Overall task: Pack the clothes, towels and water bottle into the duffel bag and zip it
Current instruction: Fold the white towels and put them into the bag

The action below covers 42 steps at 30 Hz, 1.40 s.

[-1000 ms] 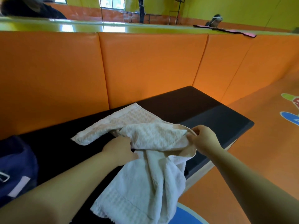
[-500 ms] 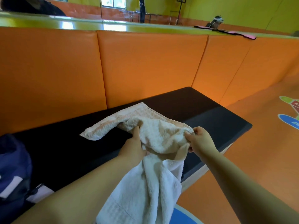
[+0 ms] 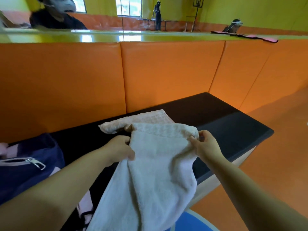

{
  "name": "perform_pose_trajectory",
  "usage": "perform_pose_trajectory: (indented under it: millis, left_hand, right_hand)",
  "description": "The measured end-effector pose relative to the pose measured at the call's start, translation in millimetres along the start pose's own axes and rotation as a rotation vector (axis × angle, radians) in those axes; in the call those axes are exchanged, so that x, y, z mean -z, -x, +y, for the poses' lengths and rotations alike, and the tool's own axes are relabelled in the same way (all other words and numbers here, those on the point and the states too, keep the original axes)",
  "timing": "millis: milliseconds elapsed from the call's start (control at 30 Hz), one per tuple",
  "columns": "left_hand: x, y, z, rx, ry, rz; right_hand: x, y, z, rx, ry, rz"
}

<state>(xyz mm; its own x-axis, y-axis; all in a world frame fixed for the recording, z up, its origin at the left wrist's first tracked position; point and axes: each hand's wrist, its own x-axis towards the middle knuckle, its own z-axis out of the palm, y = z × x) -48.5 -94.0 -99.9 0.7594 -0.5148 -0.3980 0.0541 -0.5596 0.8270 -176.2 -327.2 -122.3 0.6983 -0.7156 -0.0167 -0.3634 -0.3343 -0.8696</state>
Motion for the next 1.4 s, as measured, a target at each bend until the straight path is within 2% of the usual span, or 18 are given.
perform_pose_trajectory:
  millis: [200,367,467,600,700,1033,1167,1400]
  left_hand:
    - [-2.8,7.0,-4.7,0.023,0.601,-0.069]
    - [0.9,21.0,0.7,0.016,0.689,-0.121]
    - [8.9,30.8,2.1,-0.025,0.724,-0.059]
    - [24.1,37.3,-0.7,-0.086,0.691,0.231]
    - [36.4,43.7,-3.2,-0.089,0.635,0.341]
    - [70.3,84.6,6.7,-0.148,0.563,0.271]
    - [72.5,101.0,16.3,-0.184,0.626,0.228]
    - [77.6,124.7,21.3,-0.298,0.398,0.359]
  right_hand:
    - [4.0,7.6,-2.0,0.039,0.08,0.043]
    - [15.1,9.4,-10.0,0.056,0.092,0.128]
    - [21.9,11.9,-17.4,0.07,0.096,0.154]
    - [28.6,17.3,-23.9,0.079,0.097,0.158]
    - [32.4,22.1,-29.3,0.084,0.103,0.167]
    - [65.0,41.4,-54.9,0.123,0.033,0.25]
    - [76.5,52.6,-66.4,0.169,0.053,0.241]
    - [99.4,79.6,-86.9,0.227,-0.075,0.232]
